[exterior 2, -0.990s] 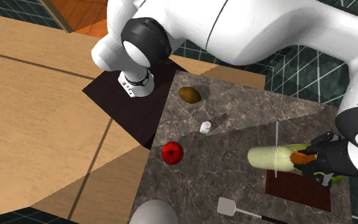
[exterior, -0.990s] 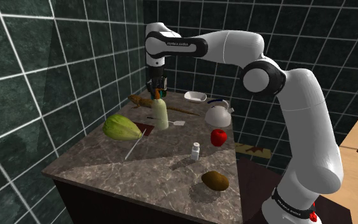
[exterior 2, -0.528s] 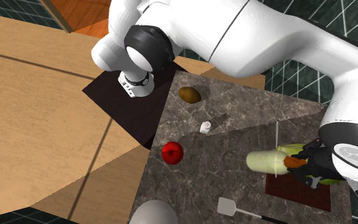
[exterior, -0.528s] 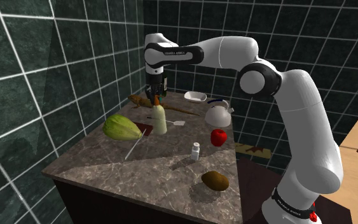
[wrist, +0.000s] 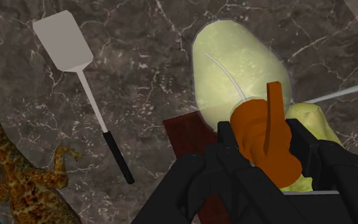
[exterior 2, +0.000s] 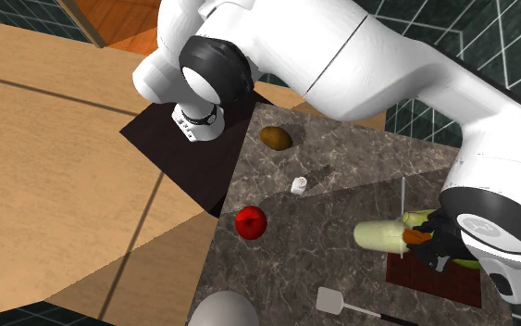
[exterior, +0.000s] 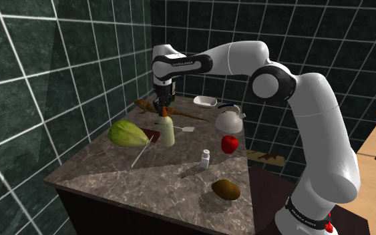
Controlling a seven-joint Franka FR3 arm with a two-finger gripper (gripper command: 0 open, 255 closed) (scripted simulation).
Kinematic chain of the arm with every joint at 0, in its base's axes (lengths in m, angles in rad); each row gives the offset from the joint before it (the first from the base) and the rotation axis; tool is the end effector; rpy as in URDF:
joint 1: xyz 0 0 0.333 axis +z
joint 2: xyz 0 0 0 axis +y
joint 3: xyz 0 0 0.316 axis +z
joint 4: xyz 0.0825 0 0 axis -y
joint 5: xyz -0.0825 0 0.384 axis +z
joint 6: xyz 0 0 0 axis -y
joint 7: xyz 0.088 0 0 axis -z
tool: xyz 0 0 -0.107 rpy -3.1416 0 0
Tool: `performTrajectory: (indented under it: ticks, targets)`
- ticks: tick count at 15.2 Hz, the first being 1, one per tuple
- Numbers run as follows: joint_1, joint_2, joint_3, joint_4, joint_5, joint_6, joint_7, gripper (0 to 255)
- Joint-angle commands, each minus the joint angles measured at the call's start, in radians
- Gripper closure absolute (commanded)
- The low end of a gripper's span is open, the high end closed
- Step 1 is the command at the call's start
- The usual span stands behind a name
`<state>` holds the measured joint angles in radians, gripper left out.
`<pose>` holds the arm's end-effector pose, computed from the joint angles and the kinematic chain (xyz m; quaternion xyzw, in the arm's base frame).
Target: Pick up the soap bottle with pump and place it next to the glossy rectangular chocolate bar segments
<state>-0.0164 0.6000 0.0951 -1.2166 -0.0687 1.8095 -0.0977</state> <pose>0.7254 0.0343 0.4275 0.9961 0.0881 -0.0024 0.0065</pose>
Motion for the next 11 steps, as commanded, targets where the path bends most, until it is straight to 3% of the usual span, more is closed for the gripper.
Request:
performTrajectory:
  ticks: [1, 6, 7, 11]
  targets:
    - [0.0, -0.001, 0.0, -0.005, 0.0, 0.005, 0.0, 255]
    - [0.0, -0.001, 0.0, -0.005, 0.0, 0.005, 0.0, 255]
    - [0.0, -0.001, 0.0, -0.005, 0.0, 0.005, 0.0, 0]
    - [0.0, -0.001, 0.0, -0.005, 0.0, 0.005, 0.0, 0]
